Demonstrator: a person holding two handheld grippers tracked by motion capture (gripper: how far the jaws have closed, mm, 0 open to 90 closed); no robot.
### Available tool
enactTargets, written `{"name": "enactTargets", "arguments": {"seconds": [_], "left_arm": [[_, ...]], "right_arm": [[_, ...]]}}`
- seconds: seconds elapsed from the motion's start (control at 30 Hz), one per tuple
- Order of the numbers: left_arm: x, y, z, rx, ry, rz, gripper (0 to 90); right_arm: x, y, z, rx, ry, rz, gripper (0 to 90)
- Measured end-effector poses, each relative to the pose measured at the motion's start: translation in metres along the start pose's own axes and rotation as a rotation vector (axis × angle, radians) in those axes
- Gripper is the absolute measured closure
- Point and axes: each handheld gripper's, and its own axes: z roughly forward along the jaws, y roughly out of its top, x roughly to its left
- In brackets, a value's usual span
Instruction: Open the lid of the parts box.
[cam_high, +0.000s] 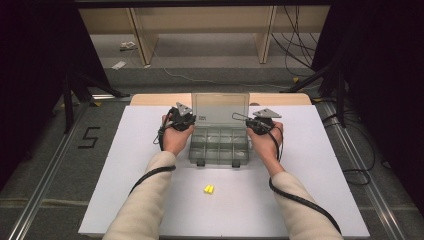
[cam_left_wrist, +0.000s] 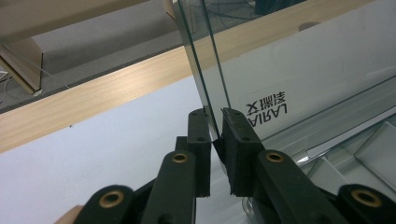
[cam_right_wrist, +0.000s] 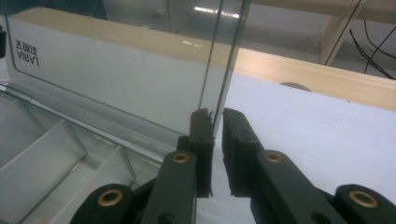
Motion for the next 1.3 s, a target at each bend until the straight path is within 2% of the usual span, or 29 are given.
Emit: {"name": "enactTargets", "arguments": {"seconds": [0.23,0.33,0.53,0.6,0.67,0.83,0.93,1.03,1.07,1.1,1.13,1.23,1.3], "left_arm": [[0.001,-0.001,0.002,0.025,-0.008,0.002,81.0],[0.001,-0.004,0.004,0.038,-0.015,-0.012,80.2],[0.003,-0.006,0.002,0.049,-0.012,0.0,79.3],[0.004,-0.007,-0.002,0.043,-0.014,0.0,78.0],[0.006,-0.01,-0.01,0.028,-0.011,-0.016,75.2],[0.011,-0.023,-0.035,0.002,-0.026,-0.035,59.1],[0.016,-0.033,-0.057,-0.017,-0.063,-0.085,48.6],[0.018,-0.04,-0.073,-0.034,-0.1,-0.113,34.1],[0.018,-0.043,-0.079,-0.036,-0.102,-0.112,24.2],[0.019,-0.046,-0.085,-0.036,-0.099,-0.107,24.2],[0.019,-0.05,-0.093,-0.029,-0.103,-0.11,15.2],[0.018,-0.058,-0.109,-0.034,-0.102,-0.11,14.6],[0.013,-0.066,-0.119,-0.021,-0.11,-0.076,9.8]], "right_arm": [[-0.002,-0.001,0.001,0.011,0.007,-0.005,82.1],[-0.002,-0.001,0.001,0.014,0.012,-0.002,81.9],[-0.005,-0.003,-0.004,0.008,0.027,-0.013,79.4],[-0.006,-0.003,-0.007,0.005,0.042,-0.01,76.8],[-0.008,-0.004,-0.013,0.003,0.076,-0.028,72.4],[-0.014,-0.01,-0.027,-0.018,0.182,-0.024,57.0],[-0.015,-0.015,-0.037,-0.028,0.228,-0.034,47.3],[-0.013,-0.022,-0.048,-0.032,0.274,-0.058,37.0],[-0.012,-0.026,-0.056,-0.034,0.301,-0.061,32.4],[-0.012,-0.026,-0.056,-0.034,0.301,-0.061,32.4],[-0.01,-0.032,-0.065,-0.041,0.328,-0.063,28.3],[-0.008,-0.036,-0.071,-0.037,0.341,-0.08,26.2],[-0.007,-0.039,-0.078,-0.037,0.355,-0.093,24.8]]}}
